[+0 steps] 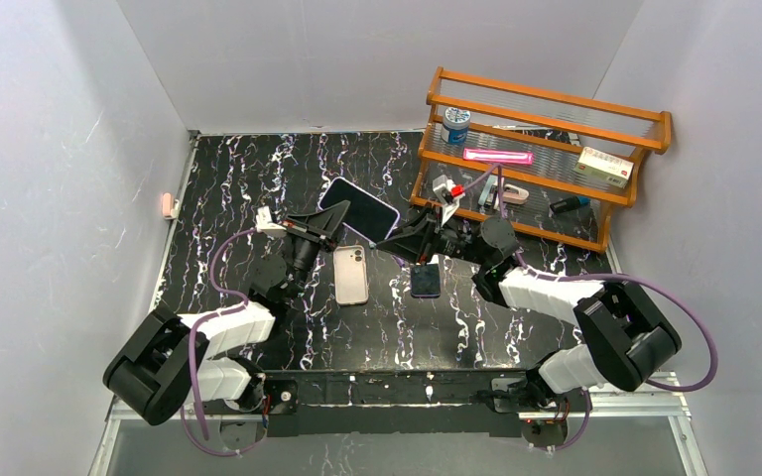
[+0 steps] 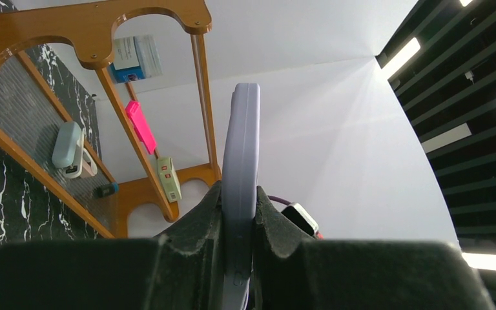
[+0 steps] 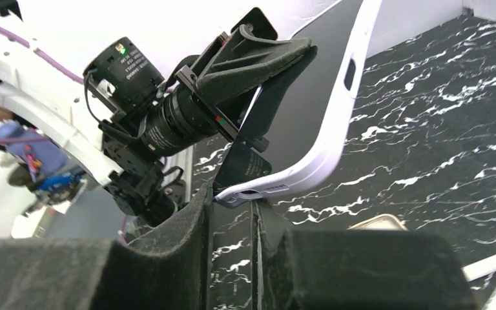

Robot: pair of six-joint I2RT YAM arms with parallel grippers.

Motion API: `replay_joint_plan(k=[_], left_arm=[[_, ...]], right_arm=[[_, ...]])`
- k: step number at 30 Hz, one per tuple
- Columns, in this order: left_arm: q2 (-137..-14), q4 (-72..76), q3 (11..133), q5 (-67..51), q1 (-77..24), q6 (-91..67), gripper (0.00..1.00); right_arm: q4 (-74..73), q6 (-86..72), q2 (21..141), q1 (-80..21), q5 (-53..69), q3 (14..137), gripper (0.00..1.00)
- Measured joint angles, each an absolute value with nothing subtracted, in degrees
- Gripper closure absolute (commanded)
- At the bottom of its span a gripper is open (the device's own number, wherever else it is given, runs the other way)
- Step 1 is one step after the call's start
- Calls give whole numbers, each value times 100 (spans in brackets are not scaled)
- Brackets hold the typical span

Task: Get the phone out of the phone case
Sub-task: Remove the phone case from the phone.

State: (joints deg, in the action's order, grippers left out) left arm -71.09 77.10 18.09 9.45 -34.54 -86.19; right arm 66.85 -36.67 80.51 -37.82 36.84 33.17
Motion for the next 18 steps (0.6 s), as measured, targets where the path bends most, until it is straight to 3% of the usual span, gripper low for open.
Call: replay_joint_plan(k=[18], left_arm=[[-7113,7343,1859,899,-3293,-8565,100]], right_arm=[[4790,-996,8044,-3732,4200,3935,99]])
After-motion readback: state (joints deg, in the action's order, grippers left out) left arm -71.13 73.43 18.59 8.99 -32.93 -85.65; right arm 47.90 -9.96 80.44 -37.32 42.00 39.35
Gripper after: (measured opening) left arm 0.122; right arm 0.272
